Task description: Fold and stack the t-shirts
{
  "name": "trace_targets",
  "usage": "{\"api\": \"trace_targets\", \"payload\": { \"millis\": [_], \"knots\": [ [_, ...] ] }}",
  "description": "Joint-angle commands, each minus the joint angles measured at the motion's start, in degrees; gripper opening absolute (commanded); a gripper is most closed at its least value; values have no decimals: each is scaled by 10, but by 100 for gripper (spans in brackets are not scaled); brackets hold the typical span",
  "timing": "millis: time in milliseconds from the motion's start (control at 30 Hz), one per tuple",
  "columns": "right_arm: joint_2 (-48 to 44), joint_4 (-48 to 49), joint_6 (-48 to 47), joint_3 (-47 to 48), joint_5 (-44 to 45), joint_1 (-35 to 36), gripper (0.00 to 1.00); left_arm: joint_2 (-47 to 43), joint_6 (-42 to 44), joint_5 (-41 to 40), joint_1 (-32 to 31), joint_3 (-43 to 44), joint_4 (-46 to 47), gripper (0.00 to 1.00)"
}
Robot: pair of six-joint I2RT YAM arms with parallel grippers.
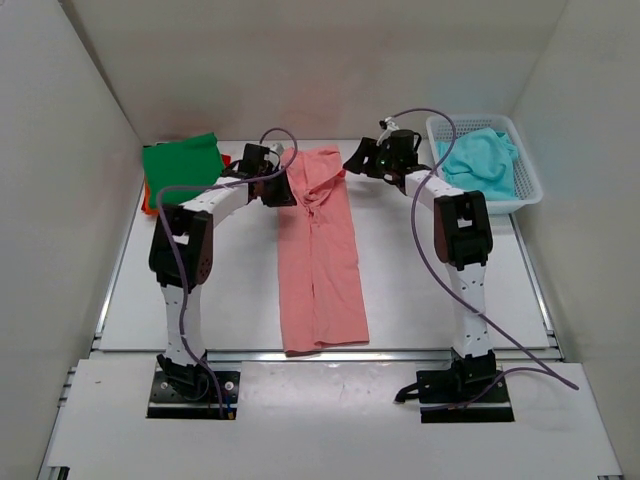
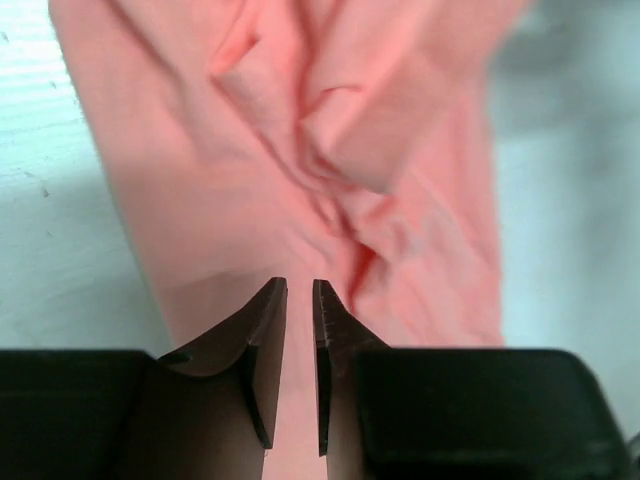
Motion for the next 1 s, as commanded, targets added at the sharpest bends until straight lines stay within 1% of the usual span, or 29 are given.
{"api": "trace_targets", "payload": {
  "millis": [0, 33, 167, 233, 300, 333, 367, 400, 500, 633, 700, 733, 900, 967],
  "knots": [
    [20, -18, 9, 53, -25, 14, 58, -85, 3, 29, -1, -36, 131, 30],
    [27, -19, 11, 68, -21, 17, 58, -83, 0, 36, -2, -41, 137, 32],
    [60, -42, 12, 114, -29, 24, 57, -81, -8, 58, 4, -49, 129, 31],
    [83, -50, 16, 152, -39, 24, 54, -87, -13, 59, 6, -83, 150, 33],
    [101, -67, 19, 181, -65, 22, 43, -106, -18, 59, 14, -111, 163, 32],
    [113, -68, 25, 203, -74, 23, 35, -117, -21, 62, 19, -128, 175, 32],
    [121, -70, 22, 221, -96, 22, 15, -122, -27, 61, 24, -150, 185, 32],
    [125, -68, 30, 229, -117, 23, 0, -133, -29, 66, 33, -163, 195, 32],
    [126, -47, 39, 254, -149, 27, 0, -166, -46, 73, 50, -211, 226, 31],
    [128, -18, 61, 286, -167, 42, 0, -204, -60, 74, 62, -275, 263, 32],
    [133, 7, 71, 298, -177, 49, 1, -208, -59, 75, 64, -284, 256, 32],
    [139, 15, 77, 305, -180, 51, 4, -211, -60, 76, 67, -285, 254, 32],
    [185, 2, 81, 344, -186, 74, 0, -228, -70, 79, 71, -298, 258, 31],
    [192, 4, 76, 348, -185, 84, 2, -243, -75, 82, 72, -302, 262, 30]
  ]
}}
